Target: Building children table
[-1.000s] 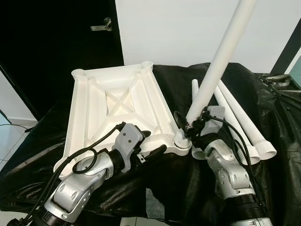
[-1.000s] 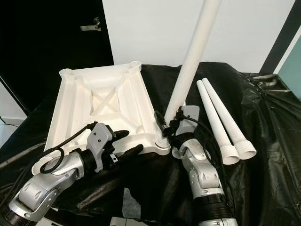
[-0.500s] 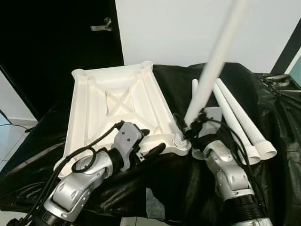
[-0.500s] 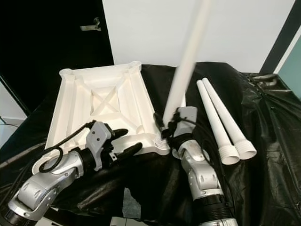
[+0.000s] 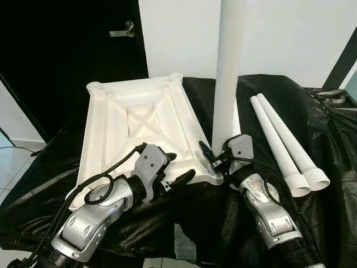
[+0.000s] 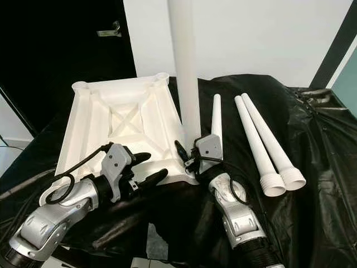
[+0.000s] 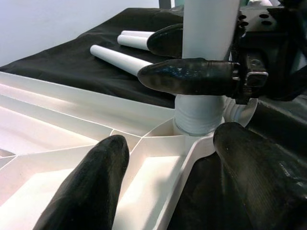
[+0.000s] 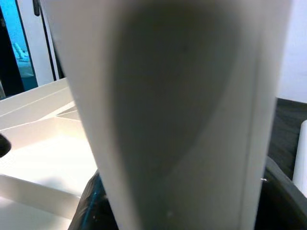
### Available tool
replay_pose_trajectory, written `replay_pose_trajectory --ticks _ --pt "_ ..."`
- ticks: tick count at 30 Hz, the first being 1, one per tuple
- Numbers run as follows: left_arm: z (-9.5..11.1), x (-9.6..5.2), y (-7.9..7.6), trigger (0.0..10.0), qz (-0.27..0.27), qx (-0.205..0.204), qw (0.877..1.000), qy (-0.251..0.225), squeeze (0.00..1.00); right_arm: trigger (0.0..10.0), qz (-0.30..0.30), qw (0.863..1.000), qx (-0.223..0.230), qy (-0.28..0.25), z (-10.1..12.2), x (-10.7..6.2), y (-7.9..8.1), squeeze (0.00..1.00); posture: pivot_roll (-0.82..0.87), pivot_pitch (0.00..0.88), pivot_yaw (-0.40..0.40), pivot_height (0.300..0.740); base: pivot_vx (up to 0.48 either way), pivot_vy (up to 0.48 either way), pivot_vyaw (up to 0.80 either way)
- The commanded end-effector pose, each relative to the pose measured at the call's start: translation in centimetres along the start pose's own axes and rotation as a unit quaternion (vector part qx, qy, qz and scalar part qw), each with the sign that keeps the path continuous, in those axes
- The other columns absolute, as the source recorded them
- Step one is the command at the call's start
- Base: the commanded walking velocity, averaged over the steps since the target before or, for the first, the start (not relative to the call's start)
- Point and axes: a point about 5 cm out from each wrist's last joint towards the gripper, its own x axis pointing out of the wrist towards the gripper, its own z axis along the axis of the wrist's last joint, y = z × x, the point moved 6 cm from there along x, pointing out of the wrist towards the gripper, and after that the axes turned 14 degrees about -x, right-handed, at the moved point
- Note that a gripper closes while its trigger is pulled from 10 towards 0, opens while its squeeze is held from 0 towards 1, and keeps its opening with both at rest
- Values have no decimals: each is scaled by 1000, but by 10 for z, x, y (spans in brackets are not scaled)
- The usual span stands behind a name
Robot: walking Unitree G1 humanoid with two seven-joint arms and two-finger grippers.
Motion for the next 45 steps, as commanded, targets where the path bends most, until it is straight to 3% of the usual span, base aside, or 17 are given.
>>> replay_pose_trajectory --ticks 1,6,16,19,24,45 --pt "0 -2 -7 10000 -37 4 999 11 0 10000 44 997 8 66 -37 -16 23 0 113 0 17 740 0 0 0" --pt "1 -2 -7 10000 -38 4 999 11 0 10000 67 996 -23 55 -38 -20 29 0 114 0 19 740 0 0 0" --pt "2 -3 -7 10000 -38 5 999 10 0 10000 84 994 -39 50 -40 -23 36 0 117 0 19 740 0 0 0" --pt "2 -3 -7 10000 -38 5 999 11 0 10000 73 995 22 56 -42 -23 37 0 118 0 19 740 0 0 0" --pt "2 -4 -7 10000 -37 6 999 11 0 10000 58 993 77 64 -44 -22 35 0 120 0 19 740 0 0 0" --pt "2 -3 -10 10000 -43 7 999 12 0 10000 15 980 168 101 -59 -24 24 0 116 0 21 740 0 0 0"
